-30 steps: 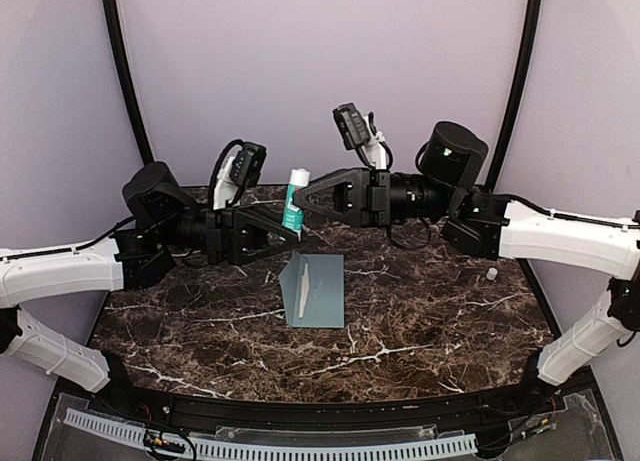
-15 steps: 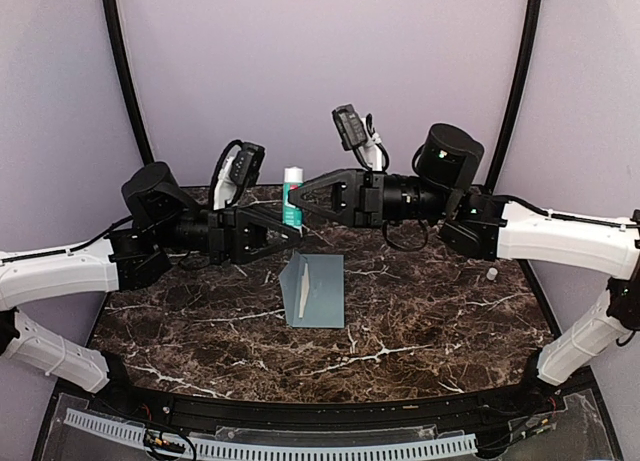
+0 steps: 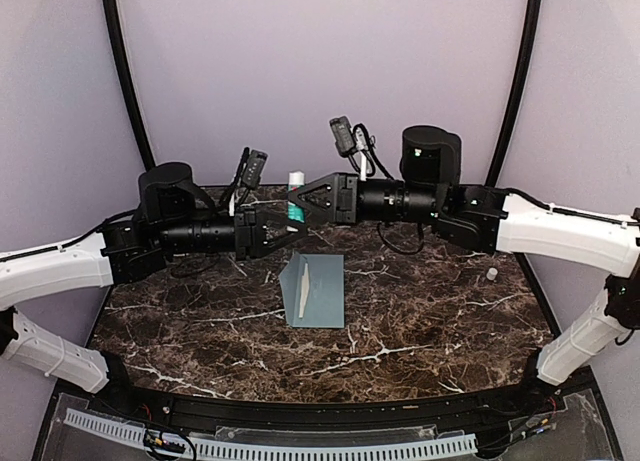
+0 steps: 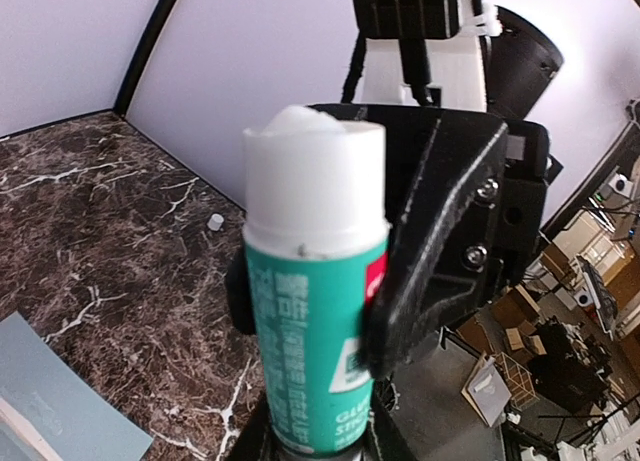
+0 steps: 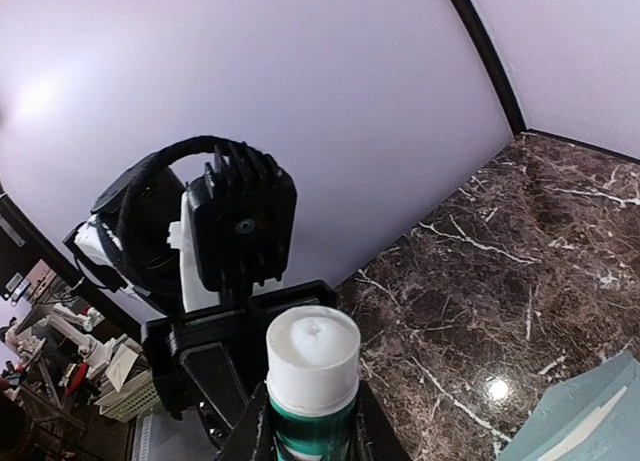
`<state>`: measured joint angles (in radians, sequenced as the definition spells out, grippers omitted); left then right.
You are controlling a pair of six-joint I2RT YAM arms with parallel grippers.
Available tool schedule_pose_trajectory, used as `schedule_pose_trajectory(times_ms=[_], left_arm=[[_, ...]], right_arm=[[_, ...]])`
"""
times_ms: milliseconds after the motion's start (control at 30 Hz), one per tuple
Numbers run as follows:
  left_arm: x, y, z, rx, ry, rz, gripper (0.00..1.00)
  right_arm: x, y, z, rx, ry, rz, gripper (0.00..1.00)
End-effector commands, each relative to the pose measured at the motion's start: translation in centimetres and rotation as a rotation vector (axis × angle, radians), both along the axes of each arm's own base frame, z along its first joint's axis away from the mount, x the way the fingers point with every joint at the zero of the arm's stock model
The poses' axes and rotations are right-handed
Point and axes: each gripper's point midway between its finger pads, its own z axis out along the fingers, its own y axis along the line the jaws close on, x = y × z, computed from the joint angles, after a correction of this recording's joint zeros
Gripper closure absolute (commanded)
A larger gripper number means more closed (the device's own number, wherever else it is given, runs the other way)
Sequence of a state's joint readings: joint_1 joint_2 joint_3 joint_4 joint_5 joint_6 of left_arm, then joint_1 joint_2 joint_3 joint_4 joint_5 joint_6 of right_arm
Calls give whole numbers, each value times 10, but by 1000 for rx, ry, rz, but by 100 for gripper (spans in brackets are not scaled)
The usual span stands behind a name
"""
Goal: Place the letter into the envelope and seal it
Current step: Unscrew the solid glue.
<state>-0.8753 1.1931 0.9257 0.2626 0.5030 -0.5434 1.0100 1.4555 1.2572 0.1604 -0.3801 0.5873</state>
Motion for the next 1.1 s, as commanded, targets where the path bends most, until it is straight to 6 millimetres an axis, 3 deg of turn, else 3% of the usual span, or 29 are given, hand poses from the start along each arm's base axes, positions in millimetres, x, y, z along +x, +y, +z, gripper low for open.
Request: schedule_pose_trajectory(times_ms=[0,267,500,700,900,1067], left_arm=[[33,11,-17,111,16,188,100],[45,9,-33,180,47,229,100],[49,10,-33,172,56,257,100],[42,12,-26,82,78,223,100],[40,25,-13,7,99,211,100],[12,23,12,-68,15,56,100]], right_arm=[[14,11,-7,-87,12,-114,100],[30,23,-40,-214,57,-270,100],[28,24,-35,-226,62,-272,100],[24,-1,-8,-162,-11,-309,78],[20,-29,11,-150,-83,-348,49],[10,-35,22,-83,-94,-237,36]])
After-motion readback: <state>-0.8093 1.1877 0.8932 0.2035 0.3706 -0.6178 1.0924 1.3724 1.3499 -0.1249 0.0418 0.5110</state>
